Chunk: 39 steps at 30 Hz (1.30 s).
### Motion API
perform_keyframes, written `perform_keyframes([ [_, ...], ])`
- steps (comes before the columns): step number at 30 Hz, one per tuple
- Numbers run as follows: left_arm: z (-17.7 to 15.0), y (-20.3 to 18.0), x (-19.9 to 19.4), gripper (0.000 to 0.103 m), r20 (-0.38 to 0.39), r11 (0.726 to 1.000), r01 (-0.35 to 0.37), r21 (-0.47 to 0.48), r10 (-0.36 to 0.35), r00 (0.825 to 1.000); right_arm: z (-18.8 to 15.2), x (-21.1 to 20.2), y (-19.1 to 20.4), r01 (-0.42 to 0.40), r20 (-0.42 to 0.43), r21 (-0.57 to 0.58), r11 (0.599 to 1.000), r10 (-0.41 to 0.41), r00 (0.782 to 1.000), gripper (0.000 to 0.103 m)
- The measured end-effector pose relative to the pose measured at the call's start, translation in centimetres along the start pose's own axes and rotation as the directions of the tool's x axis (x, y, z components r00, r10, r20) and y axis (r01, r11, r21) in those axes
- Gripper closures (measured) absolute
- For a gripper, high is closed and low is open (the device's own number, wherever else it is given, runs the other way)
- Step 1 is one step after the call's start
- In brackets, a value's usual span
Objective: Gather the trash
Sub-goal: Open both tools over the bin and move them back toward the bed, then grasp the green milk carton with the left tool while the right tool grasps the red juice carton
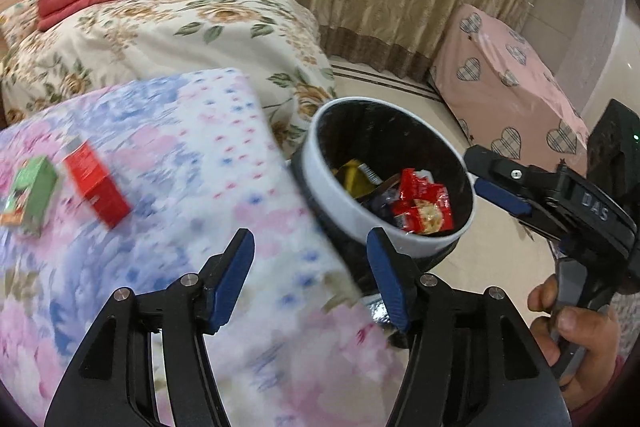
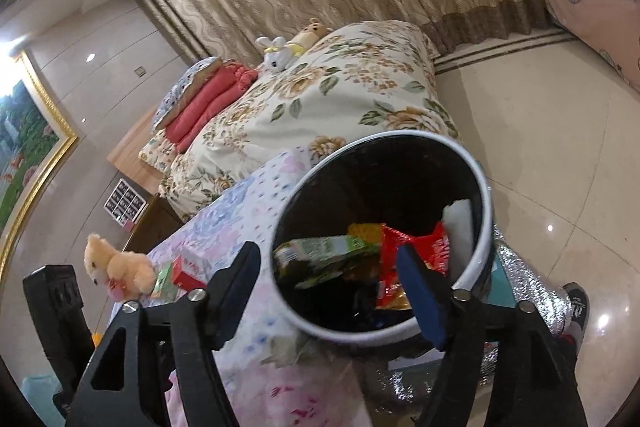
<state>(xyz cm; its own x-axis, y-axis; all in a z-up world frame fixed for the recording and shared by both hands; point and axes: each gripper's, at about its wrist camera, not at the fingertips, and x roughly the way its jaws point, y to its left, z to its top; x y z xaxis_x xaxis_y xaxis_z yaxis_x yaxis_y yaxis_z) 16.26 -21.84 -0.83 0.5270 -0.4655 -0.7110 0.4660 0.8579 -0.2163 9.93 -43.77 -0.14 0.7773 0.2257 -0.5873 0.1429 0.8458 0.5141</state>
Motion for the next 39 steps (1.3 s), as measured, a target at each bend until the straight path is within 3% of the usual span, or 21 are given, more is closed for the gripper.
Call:
perform_keyframes([
  [9,-3.4,4.6,-3.2,0.042,0.020,0.996,-0.064,-0.069,0.065,0.998,-2.7,-0.1,3.7,-0.041,-0.020,-0.049,0.998,0.040,0.999,0.020],
  [22,-7.3,11.3,-6.4,0.040,0.008,0.973,-0.144,-0.180,0.148,0.989,-7.6,1.5,10.0,-0.130,-0.110,-0.127,0.983,0.117,0.987,0.016],
  [39,-8.7,17.6,-8.0,0.035,-0.003,0.932,-0.232,-0.280,0.240,0.971,-10.1,5.4,13.1,-0.128,-0.191,-0.186,0.974,0.092,0.977,0.012],
])
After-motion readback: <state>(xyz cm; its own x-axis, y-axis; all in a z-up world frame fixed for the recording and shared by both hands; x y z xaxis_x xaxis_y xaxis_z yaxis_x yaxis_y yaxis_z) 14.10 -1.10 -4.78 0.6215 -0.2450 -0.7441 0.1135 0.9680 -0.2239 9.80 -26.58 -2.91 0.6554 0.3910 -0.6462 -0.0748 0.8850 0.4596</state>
